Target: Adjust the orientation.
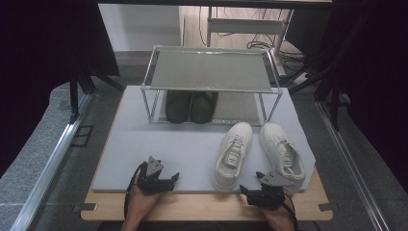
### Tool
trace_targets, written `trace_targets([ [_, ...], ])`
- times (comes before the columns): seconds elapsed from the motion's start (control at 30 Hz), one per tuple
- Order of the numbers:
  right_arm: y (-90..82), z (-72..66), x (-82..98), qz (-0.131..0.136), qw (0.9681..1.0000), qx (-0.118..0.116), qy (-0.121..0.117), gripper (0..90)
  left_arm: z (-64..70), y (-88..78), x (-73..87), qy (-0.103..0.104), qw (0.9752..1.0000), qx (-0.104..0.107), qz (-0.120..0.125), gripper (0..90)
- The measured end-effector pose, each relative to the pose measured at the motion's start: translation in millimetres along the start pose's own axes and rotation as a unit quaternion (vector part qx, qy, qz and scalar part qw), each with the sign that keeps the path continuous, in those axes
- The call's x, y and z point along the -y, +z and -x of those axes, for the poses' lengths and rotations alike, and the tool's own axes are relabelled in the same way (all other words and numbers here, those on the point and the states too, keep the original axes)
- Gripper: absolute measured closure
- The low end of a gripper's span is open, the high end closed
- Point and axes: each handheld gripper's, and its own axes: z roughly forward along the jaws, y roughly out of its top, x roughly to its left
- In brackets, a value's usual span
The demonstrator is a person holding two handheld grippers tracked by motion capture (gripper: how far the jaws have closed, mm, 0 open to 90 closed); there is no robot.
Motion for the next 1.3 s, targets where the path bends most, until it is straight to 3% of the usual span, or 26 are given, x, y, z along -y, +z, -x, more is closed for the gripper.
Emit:
trace_targets([
  [0.17, 1.2, -2.3, -0.5, -0.006, 0.9999, -0.002, -0.011, 11.2, 0.6, 0.1, 0.0, 0.0, 1.0, -0.002, 0.0, 13.5],
  [0.3, 1.6, -3.8, -0.8, -0.005, 1.0, 0.004, -0.004, 12.4, 0.7, 0.1, -0.1, 0.0, 1.0, -0.003, 0.0, 13.6],
  [0.4, -0.5, -3.0, -1.8, -0.006, 0.9999, 0.004, 0.009, 15.6, 1.0, 0.0, 0.0, 0.0, 1.0, -0.004, 0.0, 13.7],
  [0.53, -5.7, -1.3, -4.0, -0.009, 0.9991, -0.017, 0.037, 23.3, 1.1, -0.4, 0.0, 0.001, 1.0, -0.005, -0.002, 13.8],
  [0.63, -9.6, -4.1, -6.2, -0.014, 0.9986, -0.031, 0.042, 32.1, 1.3, -0.4, 0.1, 0.0, 1.0, -0.006, -0.002, 13.9],
  [0.83, -21.0, -17.9, -15.6, -0.01, 0.9975, -0.066, 0.021, 58.1, 1.8, -0.6, 0.2, 0.0, 1.0, -0.008, -0.002, 14.0],
  [1.03, -19.9, -38.7, -23.2, -0.016, 0.9937, -0.11, -0.012, 83.8, 2.2, -0.5, 0.1, -0.002, 1.0, -0.009, -0.002, 14.1],
  [1.13, -16.3, -48.7, -27.7, -0.013, 0.9914, -0.129, -0.021, 88.9, 2.3, -0.5, 0.0, -0.002, 0.9999, -0.01, -0.002, 14.1],
  [1.3, -2.1, -68.6, -38.3, -0.023, 0.9862, -0.157, -0.049, 88.9, 2.4, -0.4, 0.0, -0.003, 0.9999, -0.01, -0.002, 14.1],
])
